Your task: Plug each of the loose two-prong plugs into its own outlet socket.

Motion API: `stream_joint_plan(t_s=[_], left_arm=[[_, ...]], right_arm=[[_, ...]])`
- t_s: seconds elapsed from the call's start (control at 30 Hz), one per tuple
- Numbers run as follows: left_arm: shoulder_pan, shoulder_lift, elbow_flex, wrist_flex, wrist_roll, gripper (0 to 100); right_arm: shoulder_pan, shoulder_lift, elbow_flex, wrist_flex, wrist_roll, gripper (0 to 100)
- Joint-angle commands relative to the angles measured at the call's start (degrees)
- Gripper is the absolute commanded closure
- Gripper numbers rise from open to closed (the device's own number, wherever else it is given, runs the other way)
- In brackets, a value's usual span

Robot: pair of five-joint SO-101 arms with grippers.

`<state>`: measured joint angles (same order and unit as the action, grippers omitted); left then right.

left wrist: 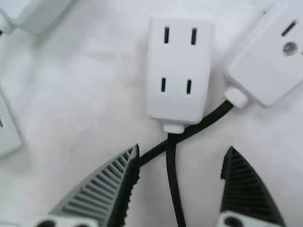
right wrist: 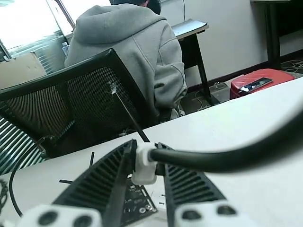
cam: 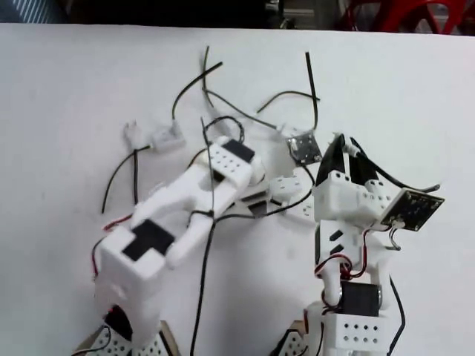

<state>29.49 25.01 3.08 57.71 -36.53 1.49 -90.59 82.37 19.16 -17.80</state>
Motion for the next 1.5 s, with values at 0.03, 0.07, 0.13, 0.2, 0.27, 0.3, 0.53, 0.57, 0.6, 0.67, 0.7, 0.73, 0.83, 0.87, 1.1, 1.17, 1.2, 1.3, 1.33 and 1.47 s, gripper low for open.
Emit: stream_joint_plan(t_s=[0.03,0.07,0.13,0.2,0.27,0.3,0.53,0.57,0.6,0.67,0.7,0.73,0.83,0.87,1.1,1.17,1.2,1.3,1.33,1.47], left_arm=[[0.0,12.4,-22.9,11.3,-2.8,72],[0.0,14.9,-26.2,13.7,-4.5,72],[0.7,19.6,-32.4,18.5,-7.6,72],[0.8,23.5,-39.1,24.4,-9.8,72],[1.3,27.7,-46.1,30.4,-11.5,73],[1.4,29.7,-49.3,33.1,-12.5,75],[3.1,41.4,-67.3,44.7,-17.4,95],[3.4,41.9,-68.1,44.7,-17.4,96],[3.6,41.9,-68.4,44.7,-17.4,97],[4.0,41.9,-68.4,44.7,-17.5,98],[4.1,41.9,-68.4,44.7,-17.5,98],[4.1,41.9,-68.4,44.7,-17.5,98],[3.8,41.9,-68.4,44.7,-17.4,98],[3.6,41.8,-68.4,44.7,-17.2,98],[2.8,41.8,-68.2,44.9,-12.6,98],[2.6,41.3,-66.5,44.9,-11.8,98],[2.5,40.0,-64.9,44.9,-11.8,98],[1.5,33.5,-56.9,44.9,-11.8,98],[1.3,30.7,-53.6,44.8,-11.8,98],[0.0,18.6,-39.6,44.6,-12.3,98]], right_arm=[[0.6,-0.4,-0.4,-1.2,0.3,98.1],[0.6,-0.4,-0.4,-1.3,0.3,98.1],[0.6,-0.4,-0.4,-1.3,0.3,98.1],[0.6,-0.4,-0.4,-1.3,0.3,98.1],[0.6,-0.4,-0.4,-1.3,0.3,98.1],[0.6,-0.4,-0.4,-1.3,0.3,98.1],[0.6,-0.4,-0.4,-1.4,0.3,98.1],[0.6,-0.4,-0.4,-1.4,0.3,98.1],[0.6,-0.4,-0.4,-1.4,0.3,98.1],[0.6,-0.4,-0.4,-1.4,0.3,98.1],[0.6,-0.4,-0.4,-1.4,0.3,98.1],[0.6,-0.4,-0.4,-1.4,0.3,98.1],[0.6,-0.4,-0.4,-1.4,0.3,98.1],[0.6,-0.4,-0.4,-1.4,0.3,98.1],[0.6,-0.4,-0.4,-1.4,0.3,98.1],[0.6,-0.4,-0.4,-1.4,0.3,98.1],[0.6,-0.4,-0.4,-1.4,0.3,98.1],[0.6,-0.4,-0.4,-1.4,0.3,98.1],[0.5,-0.4,-0.4,-1.4,0.3,98.1],[0.5,-0.4,-0.4,-1.4,0.3,98.1]])
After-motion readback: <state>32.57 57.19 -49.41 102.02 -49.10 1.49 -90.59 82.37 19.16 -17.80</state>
